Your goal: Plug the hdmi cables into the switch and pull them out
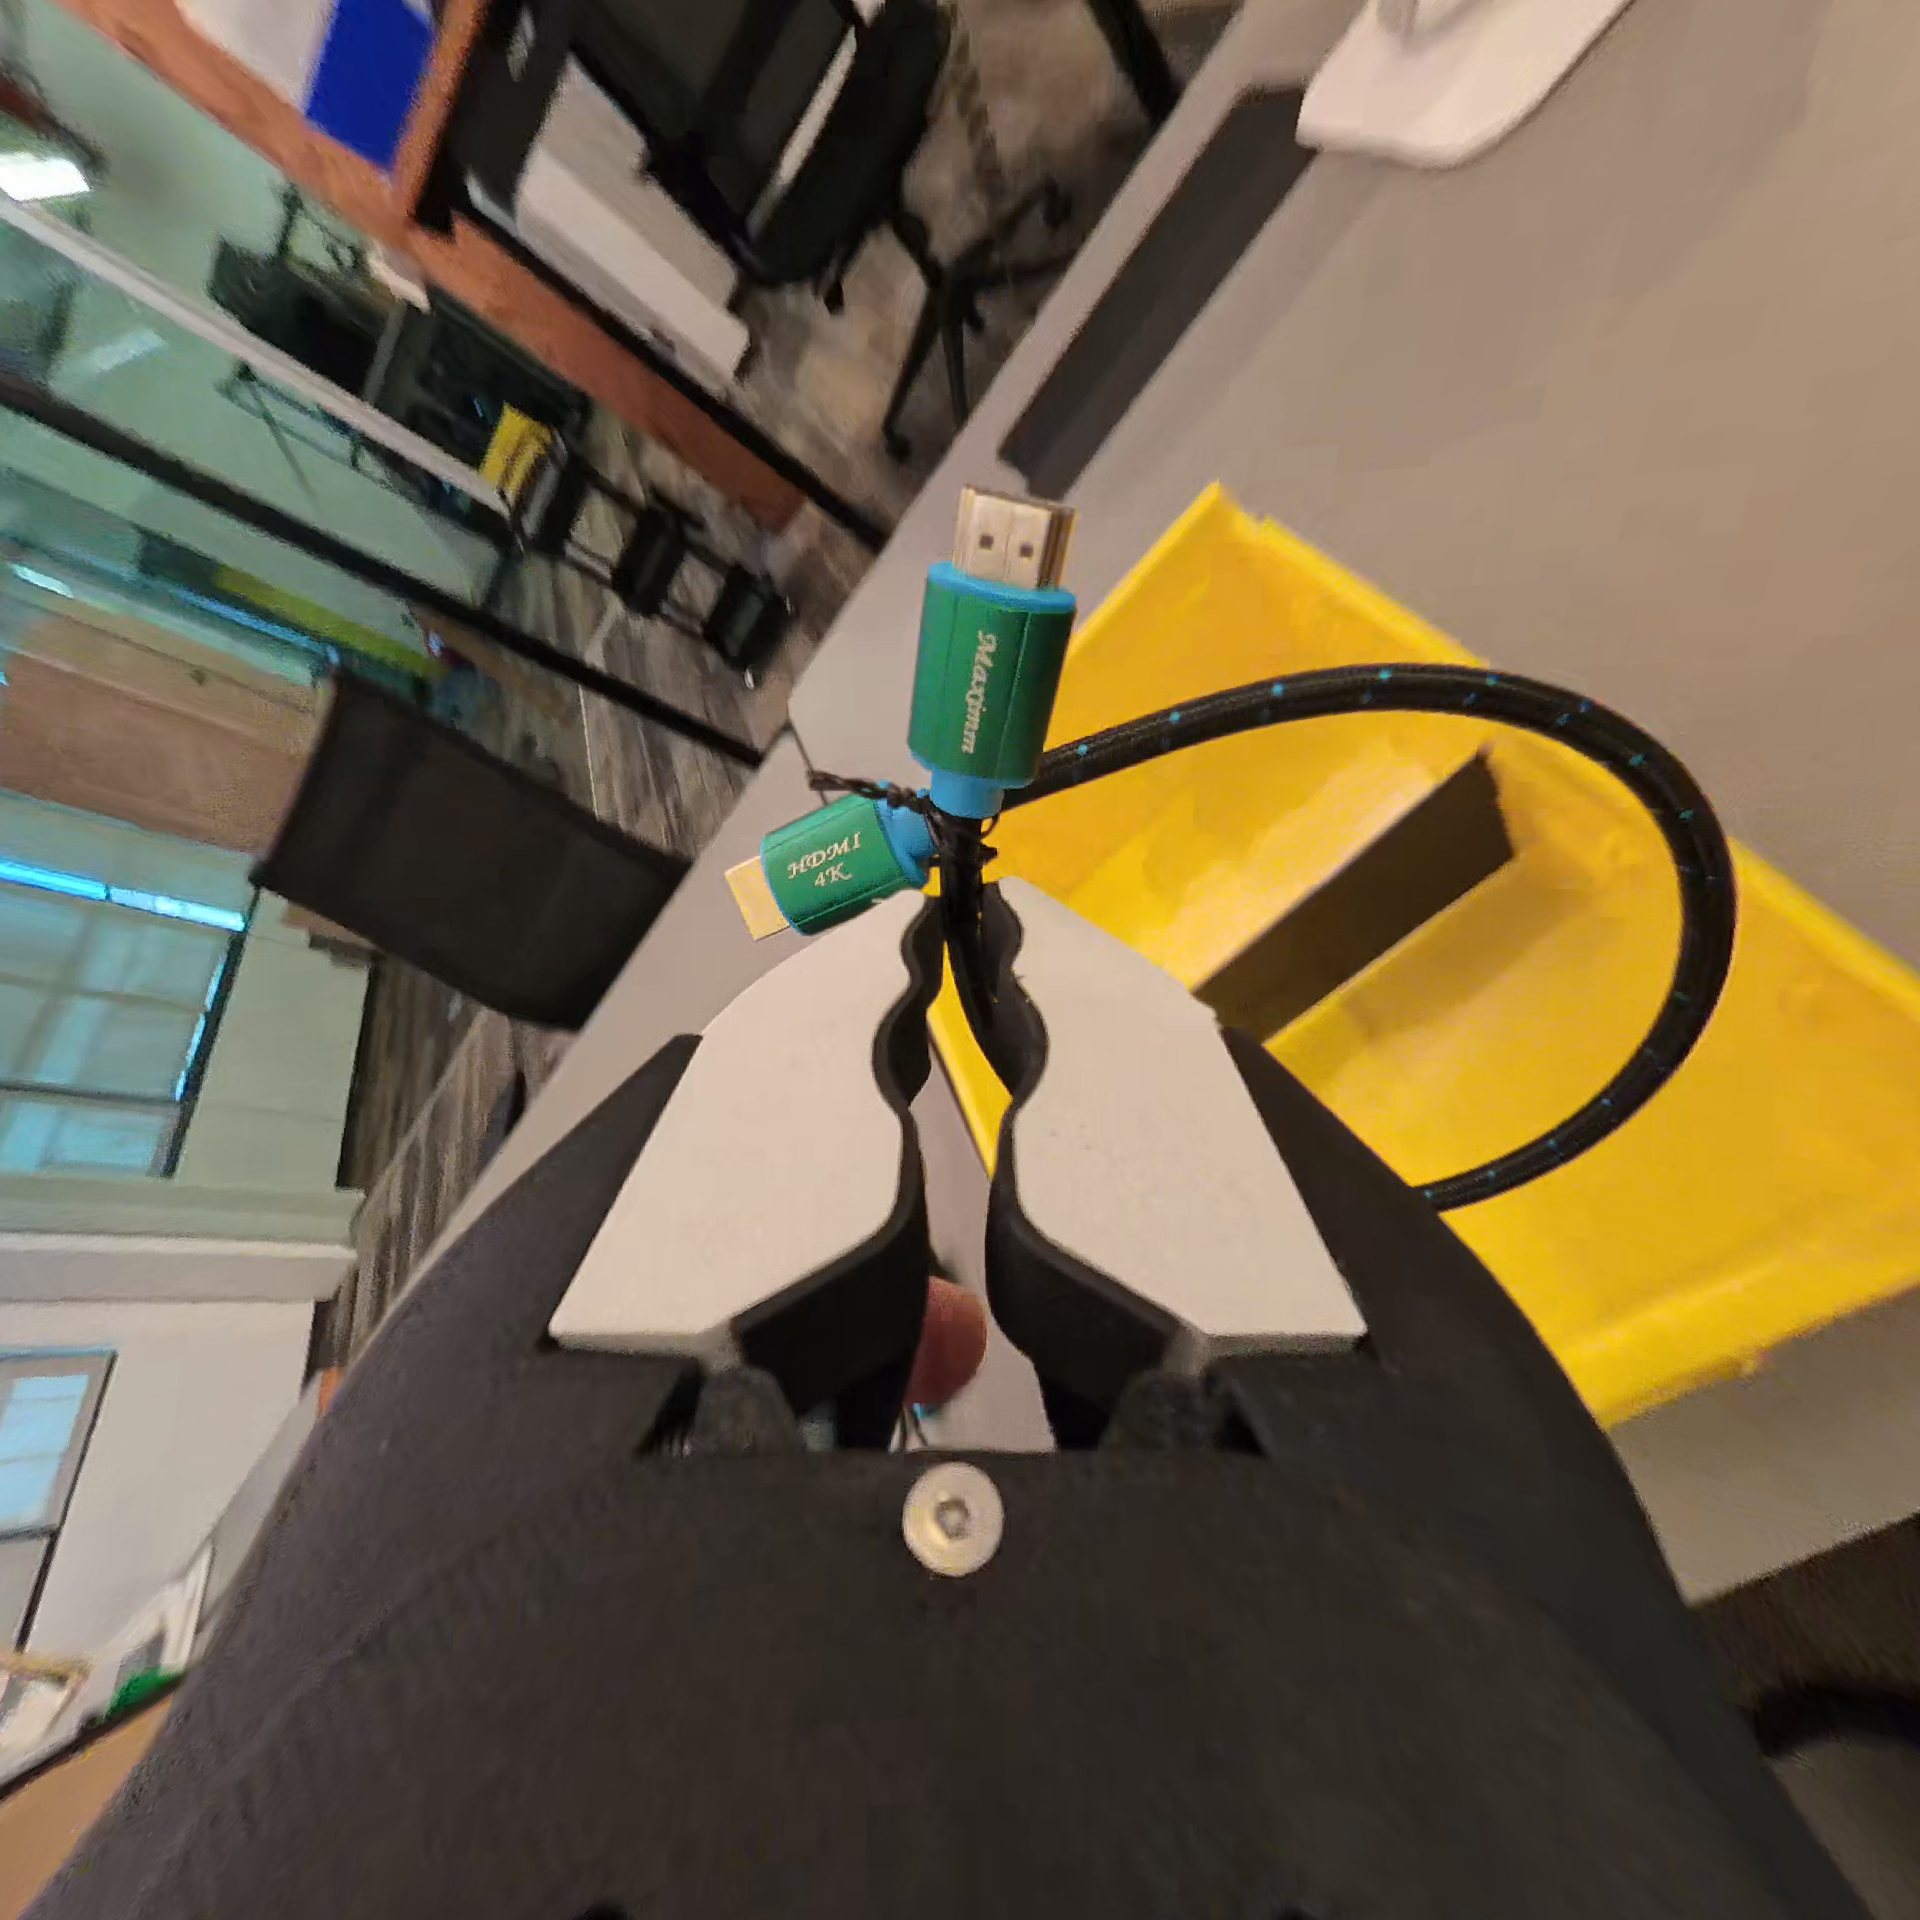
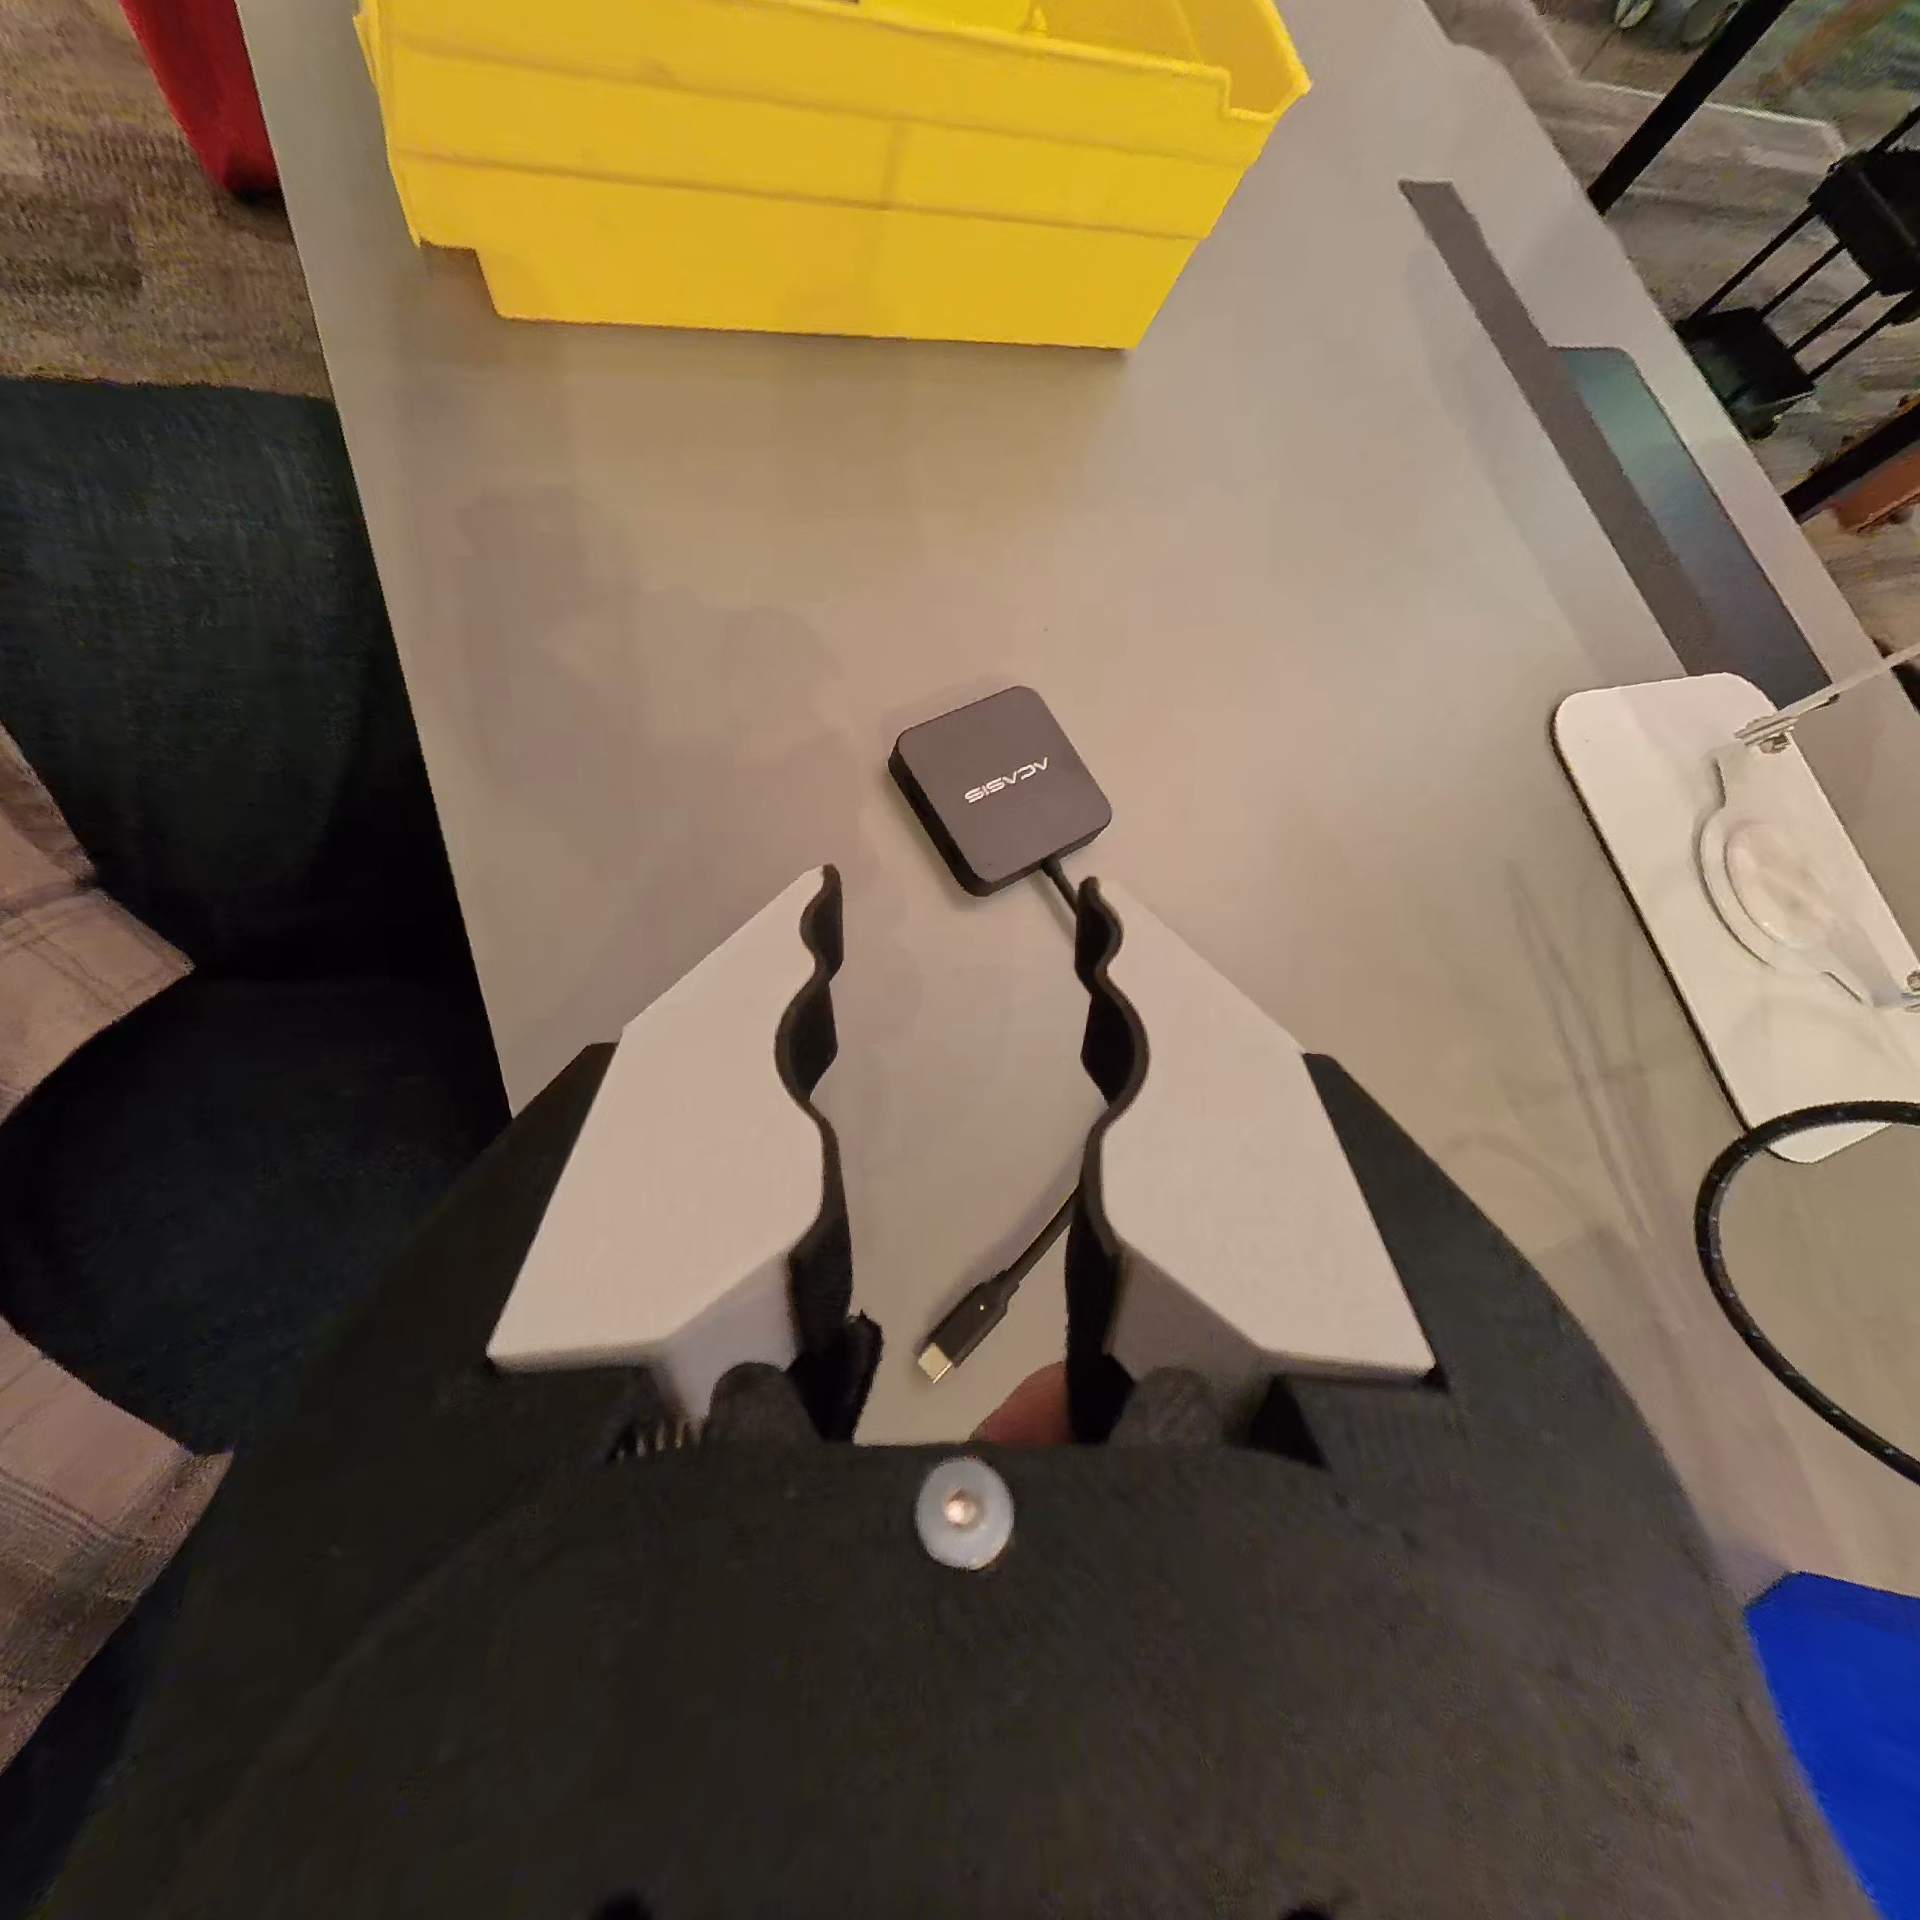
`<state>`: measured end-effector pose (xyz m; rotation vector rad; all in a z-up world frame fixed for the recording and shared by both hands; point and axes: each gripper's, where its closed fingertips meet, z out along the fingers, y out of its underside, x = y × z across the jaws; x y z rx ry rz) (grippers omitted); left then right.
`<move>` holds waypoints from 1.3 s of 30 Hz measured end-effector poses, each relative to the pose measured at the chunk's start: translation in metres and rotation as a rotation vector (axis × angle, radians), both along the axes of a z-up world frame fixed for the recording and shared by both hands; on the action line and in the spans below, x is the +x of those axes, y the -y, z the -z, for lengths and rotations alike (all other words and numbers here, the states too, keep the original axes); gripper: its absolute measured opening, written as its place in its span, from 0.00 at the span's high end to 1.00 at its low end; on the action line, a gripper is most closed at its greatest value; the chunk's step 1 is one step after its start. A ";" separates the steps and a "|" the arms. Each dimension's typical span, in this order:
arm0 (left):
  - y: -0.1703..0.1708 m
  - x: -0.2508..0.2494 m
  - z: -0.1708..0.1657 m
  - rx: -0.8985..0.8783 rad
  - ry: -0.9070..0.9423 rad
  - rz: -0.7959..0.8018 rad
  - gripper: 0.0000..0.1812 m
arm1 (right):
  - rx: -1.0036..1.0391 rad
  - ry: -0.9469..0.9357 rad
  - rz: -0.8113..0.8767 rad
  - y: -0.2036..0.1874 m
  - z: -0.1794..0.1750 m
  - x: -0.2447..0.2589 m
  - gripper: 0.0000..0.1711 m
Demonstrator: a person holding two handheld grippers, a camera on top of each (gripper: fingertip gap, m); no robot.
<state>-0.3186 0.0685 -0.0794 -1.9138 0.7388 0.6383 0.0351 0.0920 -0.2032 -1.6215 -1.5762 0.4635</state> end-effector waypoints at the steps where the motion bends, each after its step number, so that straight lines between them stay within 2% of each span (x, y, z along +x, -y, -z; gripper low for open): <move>1: -0.003 0.014 -0.010 0.029 0.002 0.034 0.97 | -0.004 -0.017 0.002 0.000 -0.004 -0.001 0.75; 5: -0.014 0.076 -0.042 0.122 0.002 0.184 0.97 | -0.030 -0.110 0.005 0.003 -0.029 -0.005 0.75; 9: -0.027 0.139 -0.058 0.169 0.039 0.342 0.97 | -0.016 -0.149 0.016 0.003 -0.049 -0.005 0.75; 16: -0.047 0.223 -0.055 0.188 0.113 0.534 0.96 | 0.078 -0.222 -0.011 0.015 -0.108 -0.011 0.75; 20: -0.055 0.259 -0.039 0.148 0.190 0.604 0.96 | 0.070 -0.279 0.010 0.009 -0.121 -0.023 0.74; 25: -0.064 0.283 -0.022 0.145 0.192 0.630 0.96 | 0.012 -0.332 0.005 0.008 -0.119 -0.040 0.74; 29: -0.071 0.283 -0.019 0.216 0.073 0.592 0.96 | 0.065 -0.389 0.052 -0.004 -0.131 -0.030 0.77; 33: -0.077 0.283 -0.014 0.262 -0.048 0.559 0.97 | 0.034 -0.476 0.074 -0.010 -0.144 -0.025 0.79; 39: -0.074 0.295 -0.005 0.302 -0.185 0.568 0.97 | 0.052 -0.462 0.065 -0.012 -0.136 -0.039 0.71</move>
